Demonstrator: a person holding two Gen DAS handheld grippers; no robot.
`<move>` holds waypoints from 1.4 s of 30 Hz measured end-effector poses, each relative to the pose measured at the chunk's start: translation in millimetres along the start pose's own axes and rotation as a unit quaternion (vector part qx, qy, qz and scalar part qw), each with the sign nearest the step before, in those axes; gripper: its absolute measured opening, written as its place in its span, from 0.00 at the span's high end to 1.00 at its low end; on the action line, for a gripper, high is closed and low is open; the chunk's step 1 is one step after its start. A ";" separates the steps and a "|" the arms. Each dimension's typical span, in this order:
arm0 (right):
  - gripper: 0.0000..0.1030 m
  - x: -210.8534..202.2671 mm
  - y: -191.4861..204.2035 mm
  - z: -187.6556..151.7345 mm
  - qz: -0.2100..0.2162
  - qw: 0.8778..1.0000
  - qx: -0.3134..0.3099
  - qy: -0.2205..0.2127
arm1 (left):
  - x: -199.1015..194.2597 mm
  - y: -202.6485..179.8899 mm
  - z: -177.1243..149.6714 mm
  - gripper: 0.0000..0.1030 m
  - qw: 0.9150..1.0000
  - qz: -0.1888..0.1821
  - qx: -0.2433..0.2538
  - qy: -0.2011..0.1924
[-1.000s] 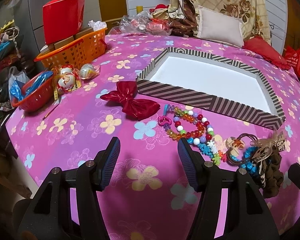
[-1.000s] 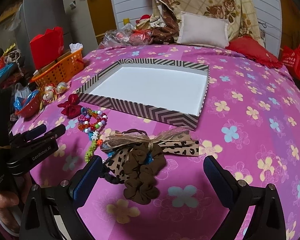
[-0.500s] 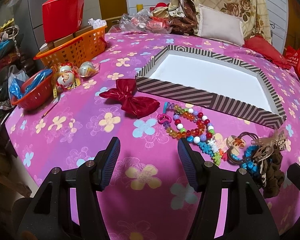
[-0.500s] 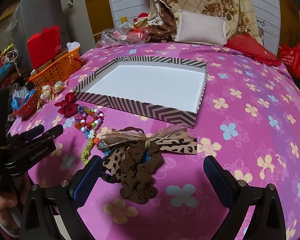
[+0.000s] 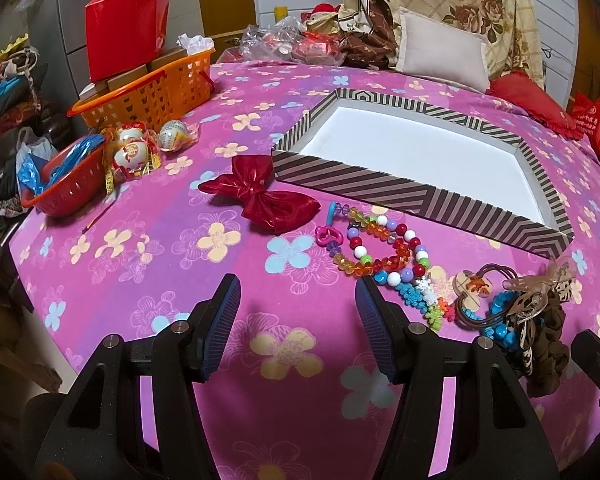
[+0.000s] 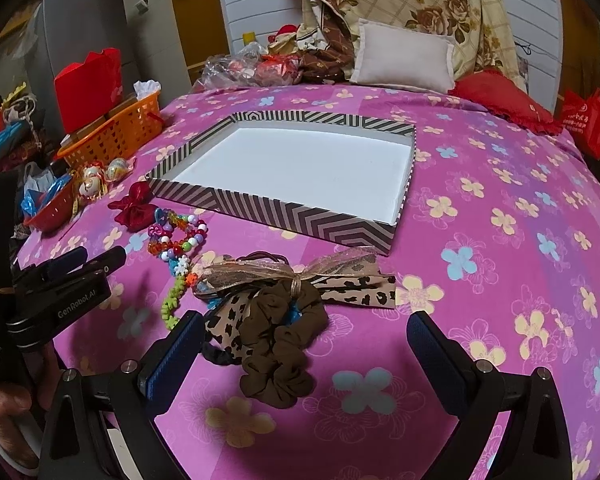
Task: Organize jewelry
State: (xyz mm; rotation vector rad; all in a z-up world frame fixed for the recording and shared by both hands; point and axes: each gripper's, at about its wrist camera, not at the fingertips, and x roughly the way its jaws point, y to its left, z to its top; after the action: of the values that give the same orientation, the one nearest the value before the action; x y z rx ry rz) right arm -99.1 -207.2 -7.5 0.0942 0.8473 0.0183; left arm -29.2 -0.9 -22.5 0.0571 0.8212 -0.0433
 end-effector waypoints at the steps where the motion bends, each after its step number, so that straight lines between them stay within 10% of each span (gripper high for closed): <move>1: 0.03 -0.1 0.0 0.0 0.000 1.000 0.001 0.000 | 0.1 0.0 0.0 0.42 1.000 0.000 0.000 0.001; 20: 0.03 4.2 -7.9 -2.1 -0.003 1.000 0.013 0.002 | 8.7 16.2 6.7 0.42 0.998 -0.023 -0.047 0.027; 42: 0.03 14.5 -30.0 -5.7 0.004 0.999 0.027 0.017 | 79.6 72.0 86.8 0.31 0.986 -0.026 -0.131 0.096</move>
State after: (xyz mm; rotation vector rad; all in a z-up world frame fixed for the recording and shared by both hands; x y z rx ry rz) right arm -94.4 -235.9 -24.8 0.1487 0.8820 0.0041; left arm 92.7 63.7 -19.4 -0.2119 1.0155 0.0219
